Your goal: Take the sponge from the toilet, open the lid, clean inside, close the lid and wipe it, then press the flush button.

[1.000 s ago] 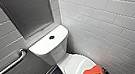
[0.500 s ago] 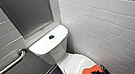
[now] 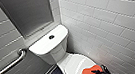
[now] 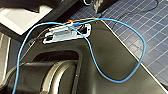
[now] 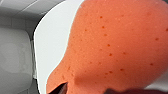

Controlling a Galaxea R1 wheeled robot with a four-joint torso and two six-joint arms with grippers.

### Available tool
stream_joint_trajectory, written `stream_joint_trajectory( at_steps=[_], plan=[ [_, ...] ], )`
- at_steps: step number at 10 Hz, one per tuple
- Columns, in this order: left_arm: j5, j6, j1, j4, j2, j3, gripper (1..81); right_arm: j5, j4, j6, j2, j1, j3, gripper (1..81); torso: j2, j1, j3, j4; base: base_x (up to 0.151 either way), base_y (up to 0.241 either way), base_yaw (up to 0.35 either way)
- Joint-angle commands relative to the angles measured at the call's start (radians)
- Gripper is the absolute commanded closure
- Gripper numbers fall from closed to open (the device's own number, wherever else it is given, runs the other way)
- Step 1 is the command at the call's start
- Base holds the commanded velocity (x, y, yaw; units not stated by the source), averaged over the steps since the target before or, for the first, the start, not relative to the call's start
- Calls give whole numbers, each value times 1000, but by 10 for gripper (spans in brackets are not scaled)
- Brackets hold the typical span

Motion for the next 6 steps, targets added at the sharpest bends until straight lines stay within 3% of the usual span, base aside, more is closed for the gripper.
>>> stream_joint_trajectory(
  at_steps=[1, 4, 6],
  plan=[
    [96, -1, 47, -7, -6, 12, 10, 0, -1, 1, -22, 105, -8, 10, 0, 0, 0, 0, 0, 0, 0],
    [99, -3, 54, -7, -5, 12, 10, 3, -12, 1, 10, 100, -72, 10, 0, 0, 0, 0, 0, 0, 0],
    [98, -5, 64, -7, -6, 12, 10, 0, -53, 0, 38, 102, -123, 10, 0, 0, 0, 0, 0, 0, 0]
  ],
)
